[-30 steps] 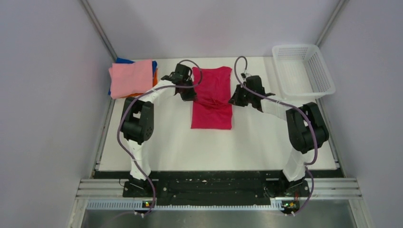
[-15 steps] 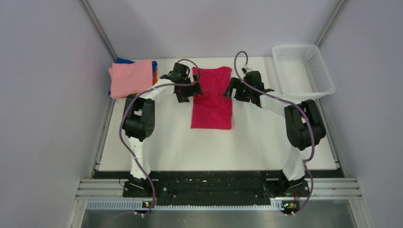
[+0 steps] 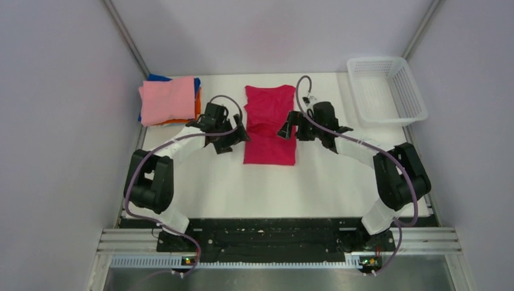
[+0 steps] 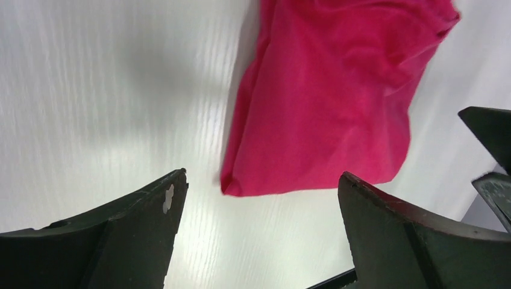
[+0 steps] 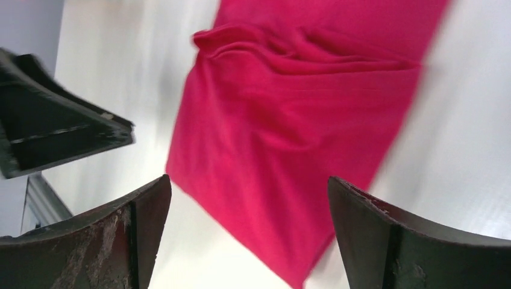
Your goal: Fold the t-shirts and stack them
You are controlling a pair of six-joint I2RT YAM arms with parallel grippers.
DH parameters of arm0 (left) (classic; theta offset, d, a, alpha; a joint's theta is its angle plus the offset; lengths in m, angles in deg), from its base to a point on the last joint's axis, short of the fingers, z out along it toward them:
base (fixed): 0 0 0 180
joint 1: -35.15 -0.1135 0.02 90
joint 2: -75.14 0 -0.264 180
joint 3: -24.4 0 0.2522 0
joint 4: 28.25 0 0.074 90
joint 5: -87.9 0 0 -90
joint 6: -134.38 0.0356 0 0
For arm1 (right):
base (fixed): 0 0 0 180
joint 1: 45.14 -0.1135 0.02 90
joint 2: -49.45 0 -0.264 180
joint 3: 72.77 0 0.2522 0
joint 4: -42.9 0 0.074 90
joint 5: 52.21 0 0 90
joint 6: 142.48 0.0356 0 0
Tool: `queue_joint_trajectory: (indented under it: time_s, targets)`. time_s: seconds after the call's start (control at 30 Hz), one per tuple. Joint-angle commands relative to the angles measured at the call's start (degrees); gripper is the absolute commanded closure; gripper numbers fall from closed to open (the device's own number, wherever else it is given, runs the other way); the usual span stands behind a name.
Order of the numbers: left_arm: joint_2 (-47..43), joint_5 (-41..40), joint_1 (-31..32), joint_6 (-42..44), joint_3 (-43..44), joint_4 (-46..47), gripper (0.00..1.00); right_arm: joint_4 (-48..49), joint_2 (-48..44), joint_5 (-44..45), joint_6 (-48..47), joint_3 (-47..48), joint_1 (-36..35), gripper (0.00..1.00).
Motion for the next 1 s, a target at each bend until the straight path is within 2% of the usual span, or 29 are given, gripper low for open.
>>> queue_joint_trajectory:
  time_s: [0.0, 0.13, 0.37, 0.47, 0.73, 0.97]
  targets:
    - [-5.85, -0.35, 0.02, -1.80, -6.29, 1.85, 0.01, 3.12, 2.21, -4.67, -3.94, 5.21, -7.06, 0.01]
    - [-9.64, -3.15, 0.02, -1.57, -9.37, 0.88, 0.01, 2.52, 8.84, -5.55, -5.08, 11.73, -10.74, 0.01]
    - [-14.55, -5.99, -0.02, -1.42, -16.76, 1.48, 0.01, 3.02, 20.02, -7.69, -3.35, 21.74, -10.98, 0.01]
    - [-14.35, -4.77, 0.02, -1.65, -18.27, 2.60, 0.01, 3.64, 24.01, -7.33, -1.39, 25.39, -10.98, 0.01]
    - [-11.94, 0.17, 0.02, -1.70, -18.27, 6.52, 0.01, 2.88, 30.72, 5.72, 2.75, 34.05, -8.78, 0.01]
    - [-9.39, 1.56, 0.02, -1.96, -17.72, 8.12, 0.01, 1.34, 31.18, 3.84, 3.42, 36.34, -7.30, 0.01]
